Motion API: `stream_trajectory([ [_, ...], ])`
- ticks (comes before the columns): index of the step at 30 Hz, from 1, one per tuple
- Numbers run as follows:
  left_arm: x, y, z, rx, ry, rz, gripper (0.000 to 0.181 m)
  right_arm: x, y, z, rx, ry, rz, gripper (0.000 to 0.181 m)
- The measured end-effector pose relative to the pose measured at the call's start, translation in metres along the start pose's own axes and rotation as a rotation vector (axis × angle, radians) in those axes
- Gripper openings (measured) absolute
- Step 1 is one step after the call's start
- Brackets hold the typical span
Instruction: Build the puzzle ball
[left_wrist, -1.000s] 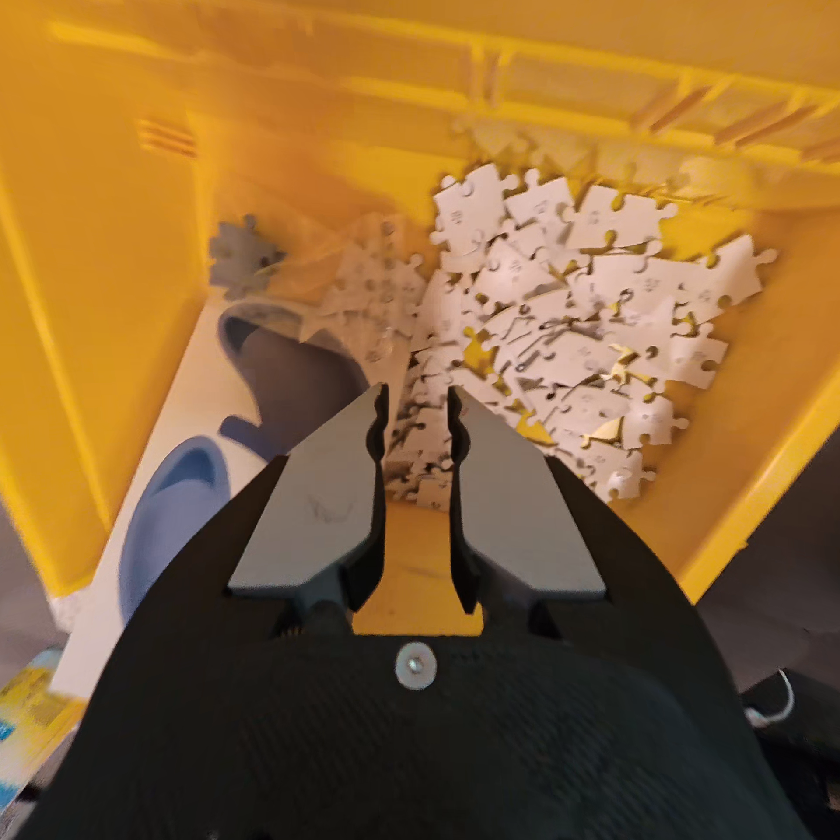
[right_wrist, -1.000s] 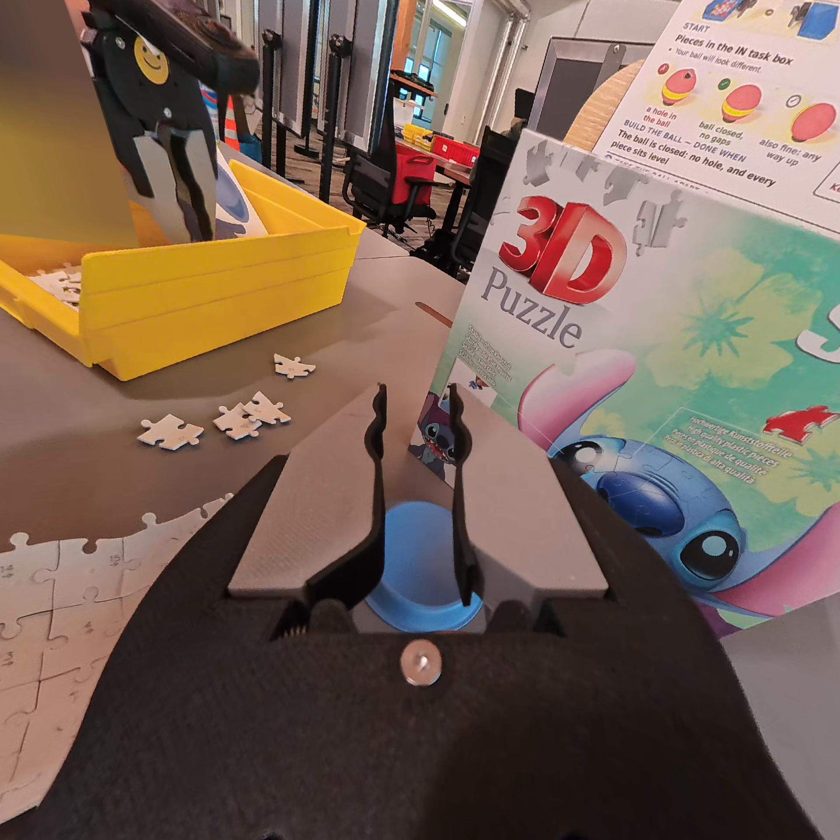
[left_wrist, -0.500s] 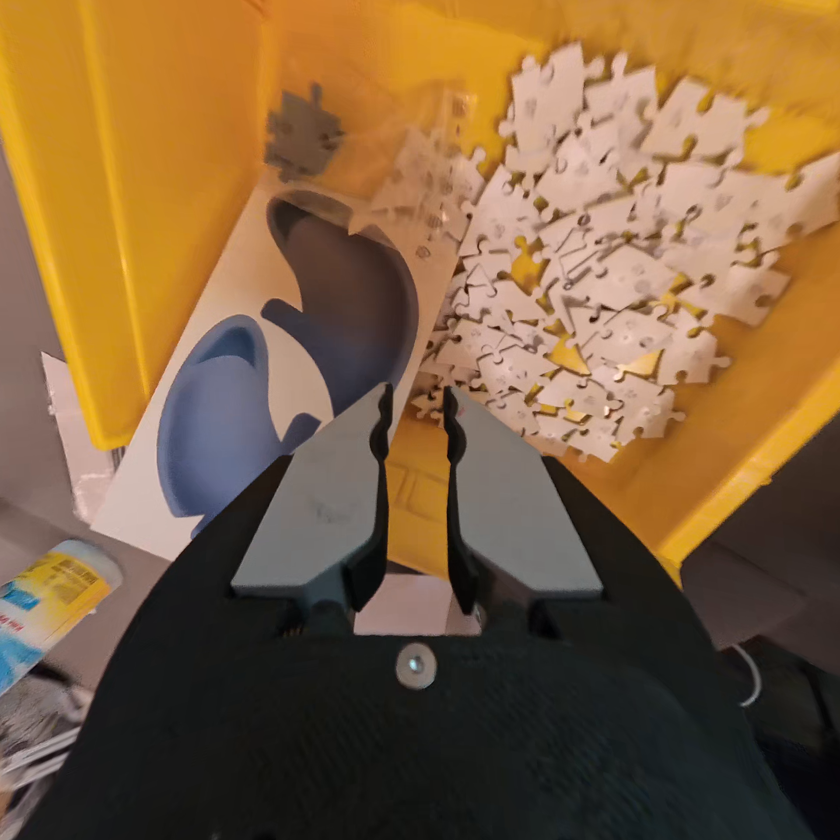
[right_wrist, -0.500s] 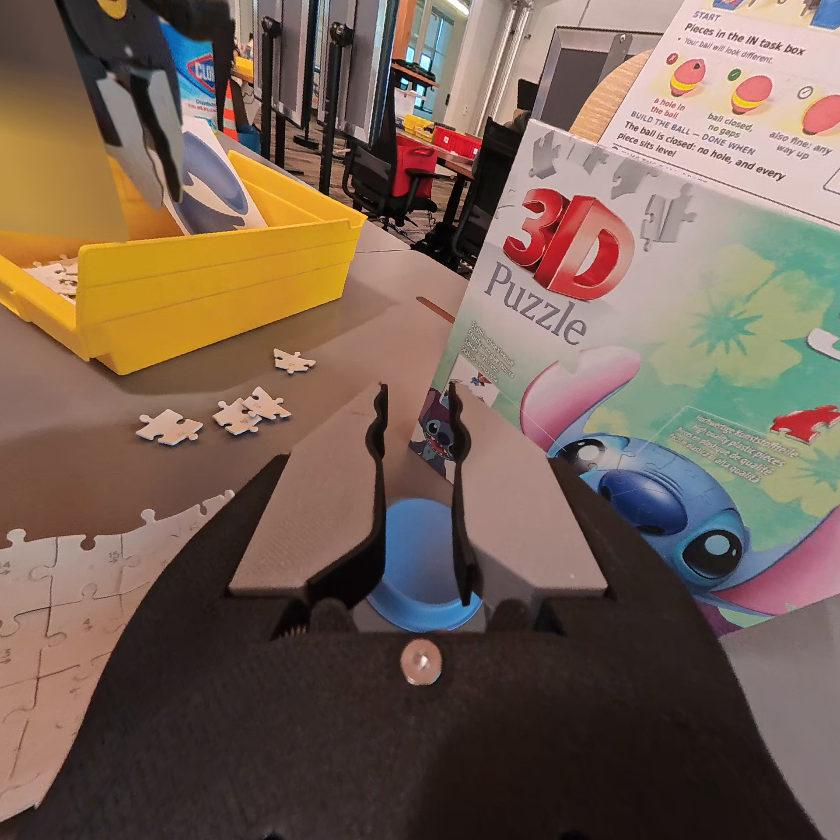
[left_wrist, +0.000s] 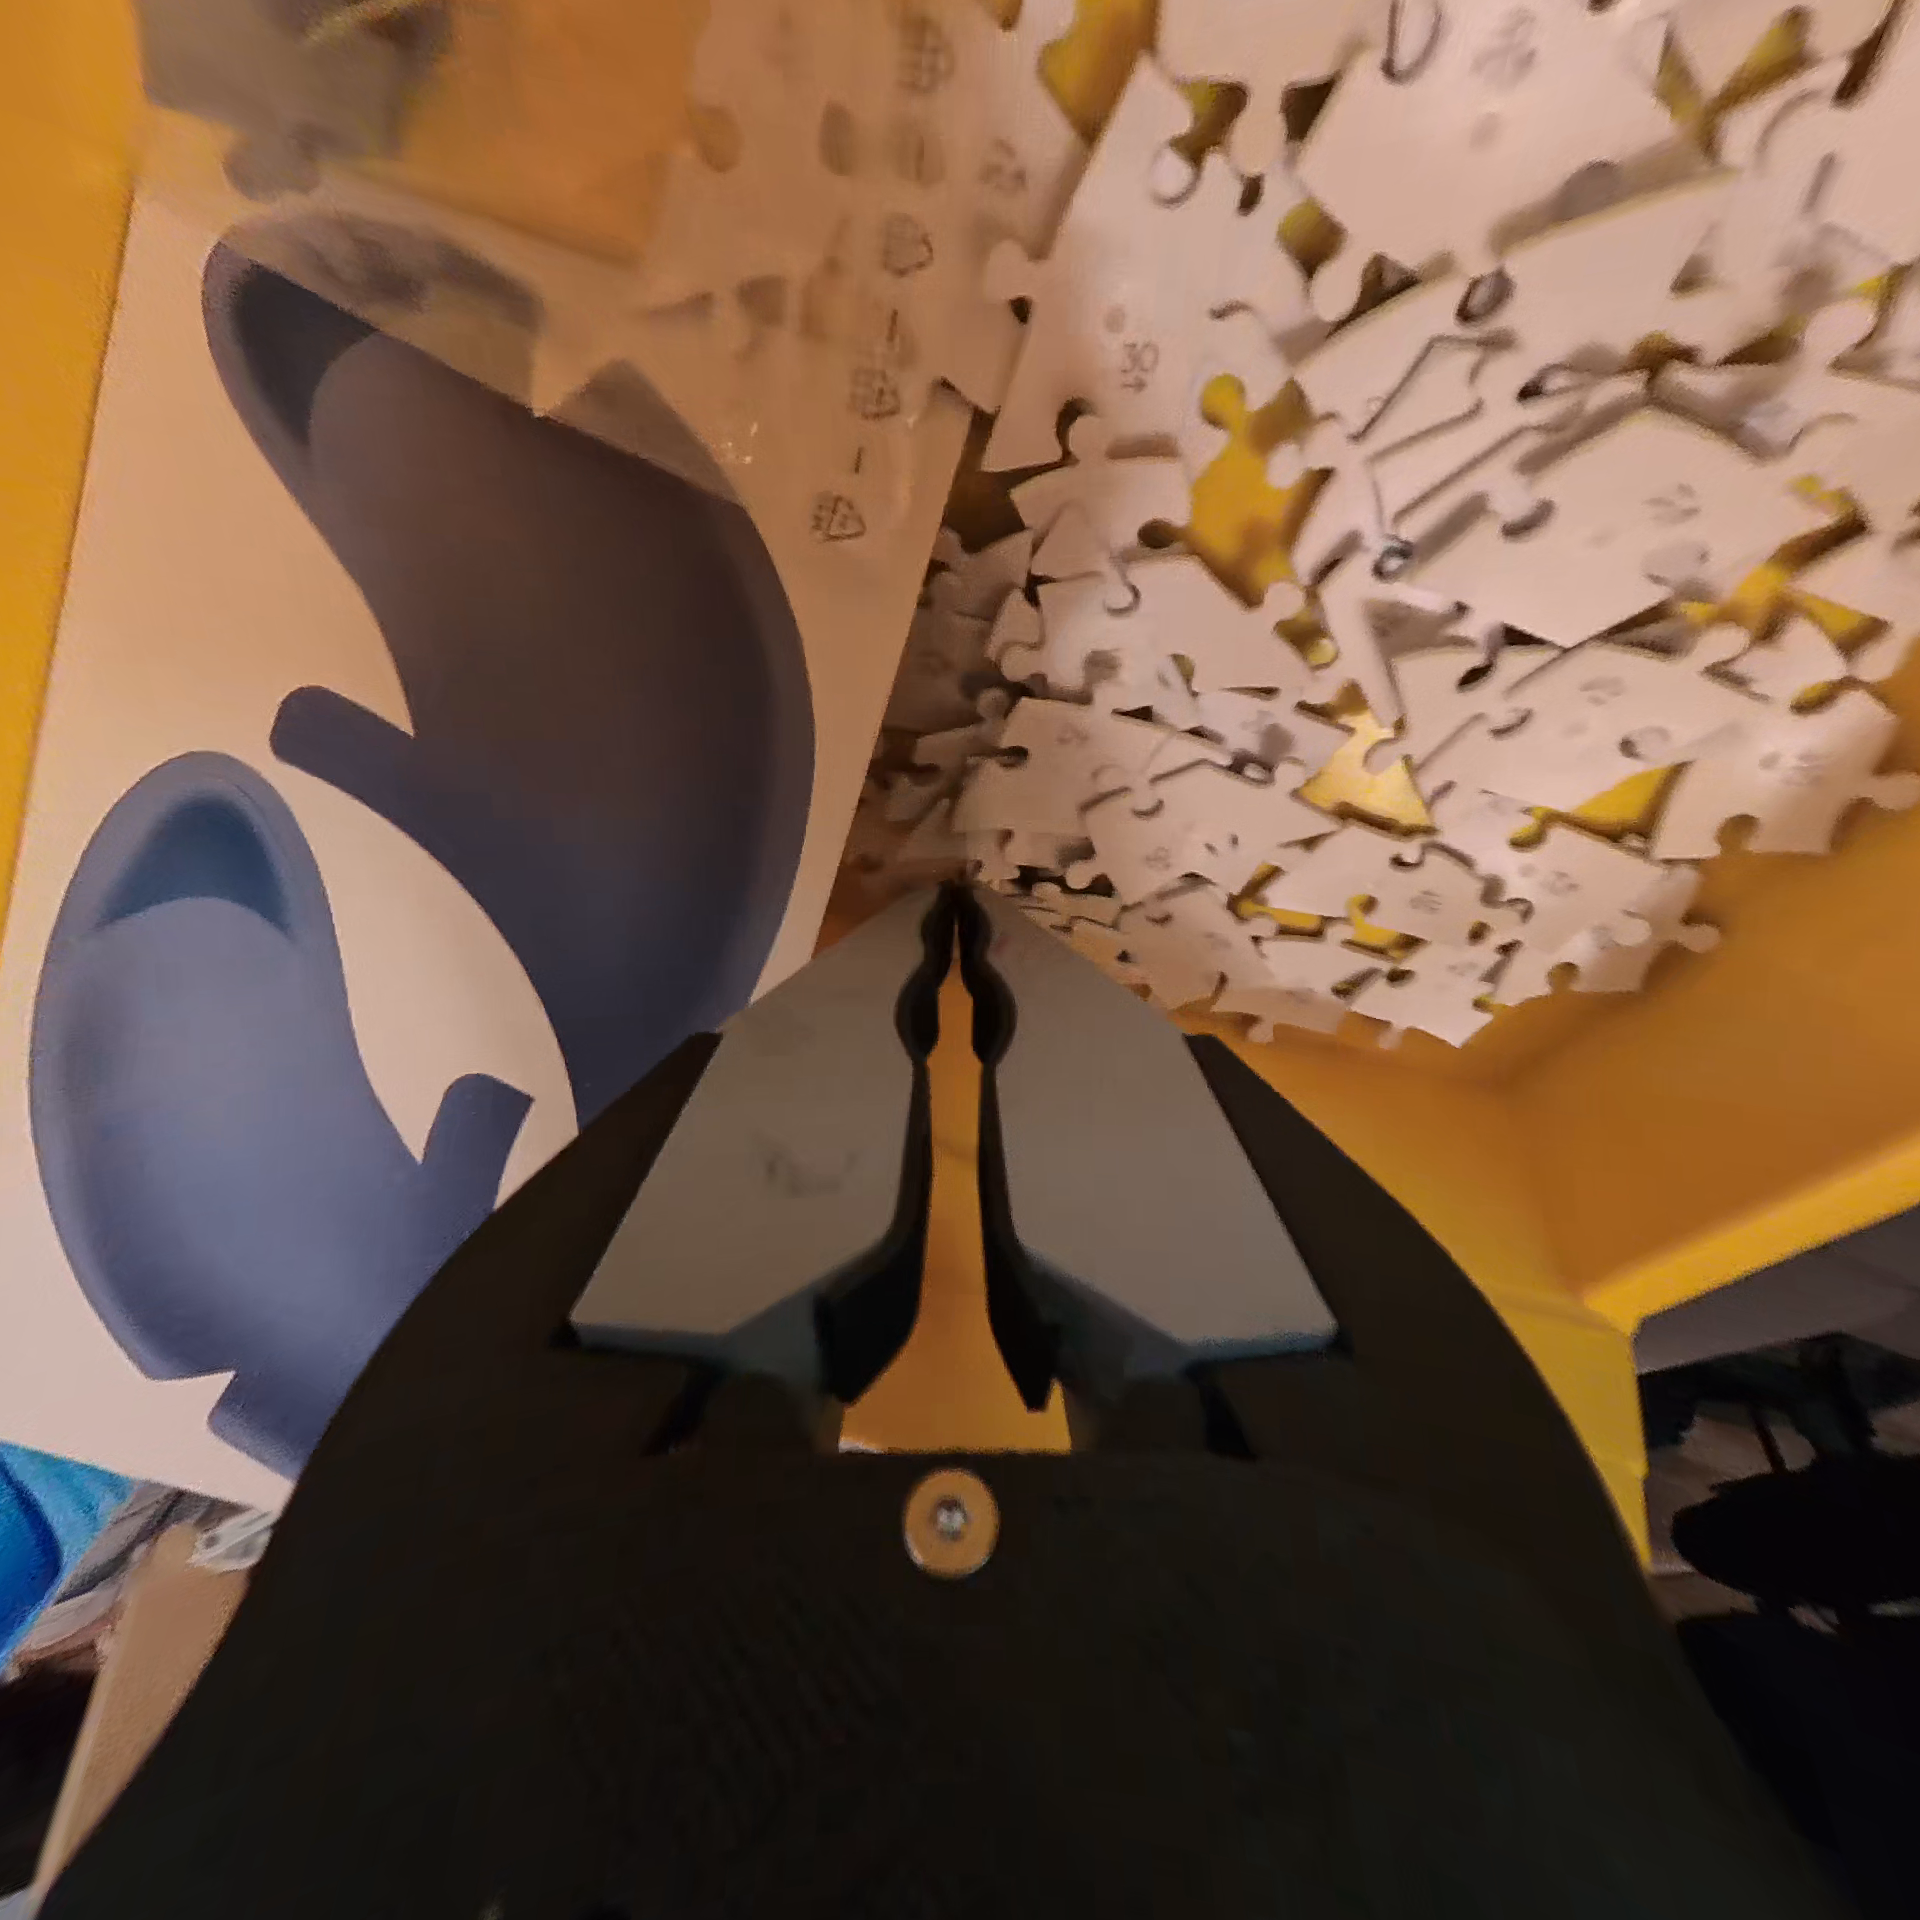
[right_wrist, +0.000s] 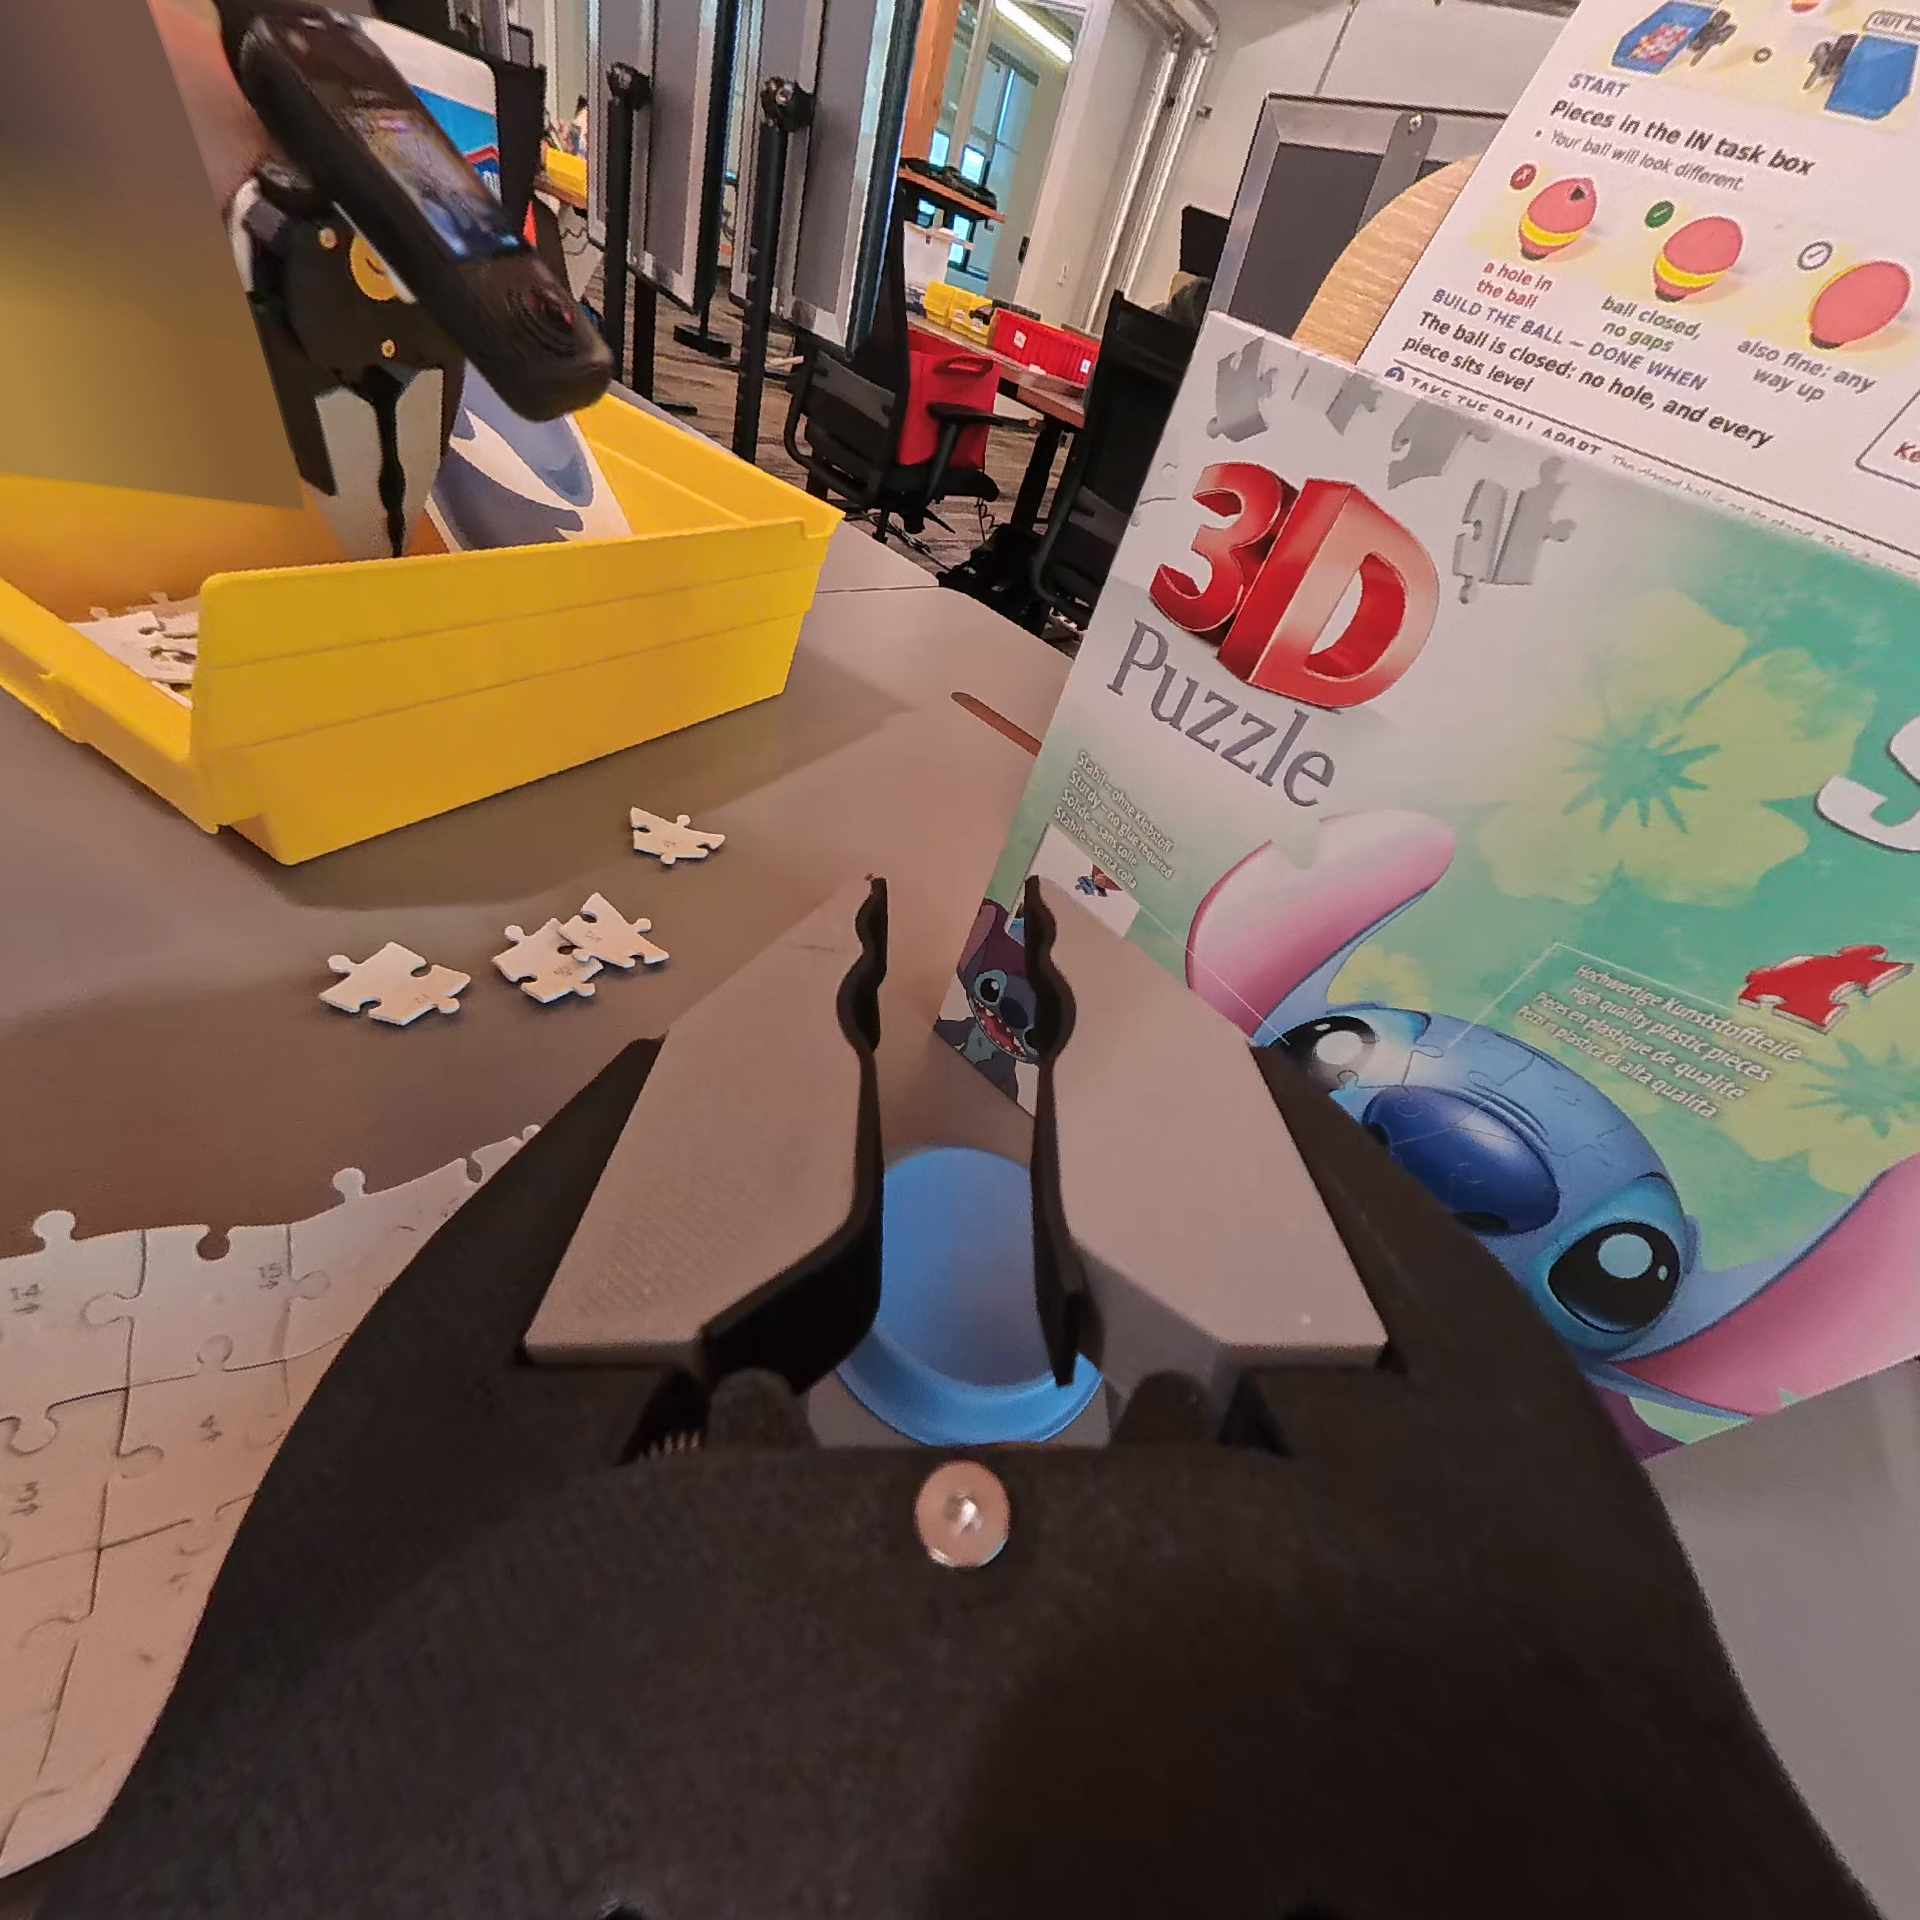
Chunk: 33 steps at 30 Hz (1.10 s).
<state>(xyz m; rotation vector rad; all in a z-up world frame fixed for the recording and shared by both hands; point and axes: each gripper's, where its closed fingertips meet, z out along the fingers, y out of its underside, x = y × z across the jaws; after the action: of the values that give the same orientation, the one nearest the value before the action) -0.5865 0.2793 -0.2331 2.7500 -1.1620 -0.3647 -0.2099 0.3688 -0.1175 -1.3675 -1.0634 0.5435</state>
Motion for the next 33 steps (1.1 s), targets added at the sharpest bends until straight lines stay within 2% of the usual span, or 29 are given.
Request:
stream_trajectory([
  [5,-0.005,0.001,-0.006,0.025,-0.028,-0.016,0.0,0.0,-0.002,-0.002,0.008,0.001,-0.002,0.023],
  [7,0.001,0.002,-0.009,0.036,-0.008,-0.007,0.013,-0.001,-0.003,-0.002,0.011,-0.001,-0.003,0.023],
  [10,0.012,-0.002,-0.011,0.073,0.034,-0.001,0.018,-0.002,-0.005,-0.002,0.014,-0.004,-0.011,0.022],
  [12,0.016,-0.002,-0.011,0.077,0.047,-0.001,0.027,-0.003,-0.006,-0.003,0.014,-0.002,-0.018,0.023],
  [18,0.029,-0.018,-0.008,0.135,0.06,0.071,0.038,-0.003,-0.009,-0.005,0.026,0.001,-0.019,0.022],
  [21,0.036,-0.024,-0.006,0.151,0.072,0.137,0.053,-0.003,-0.009,-0.005,0.026,0.0,-0.022,0.022],
  [23,0.039,-0.027,-0.005,0.168,0.063,0.173,0.052,-0.004,-0.009,-0.005,0.025,-0.001,-0.025,0.023],
  [25,0.052,-0.027,-0.007,0.176,0.137,0.197,0.063,-0.004,-0.01,-0.005,0.027,0.0,-0.026,0.023],
  [27,0.068,-0.023,-0.011,0.167,0.236,0.209,0.06,-0.004,-0.01,-0.005,0.028,0.0,-0.025,0.022],
  [28,0.075,-0.022,-0.013,0.166,0.277,0.21,0.052,-0.003,-0.01,-0.006,0.03,0.0,-0.025,0.022],
  [29,0.077,-0.021,-0.015,0.166,0.296,0.2,0.053,-0.003,-0.011,-0.006,0.032,0.0,-0.025,0.022],
  [33,0.06,-0.016,-0.025,0.185,0.263,0.129,0.058,-0.004,-0.013,-0.007,0.039,0.001,-0.03,0.022],
])
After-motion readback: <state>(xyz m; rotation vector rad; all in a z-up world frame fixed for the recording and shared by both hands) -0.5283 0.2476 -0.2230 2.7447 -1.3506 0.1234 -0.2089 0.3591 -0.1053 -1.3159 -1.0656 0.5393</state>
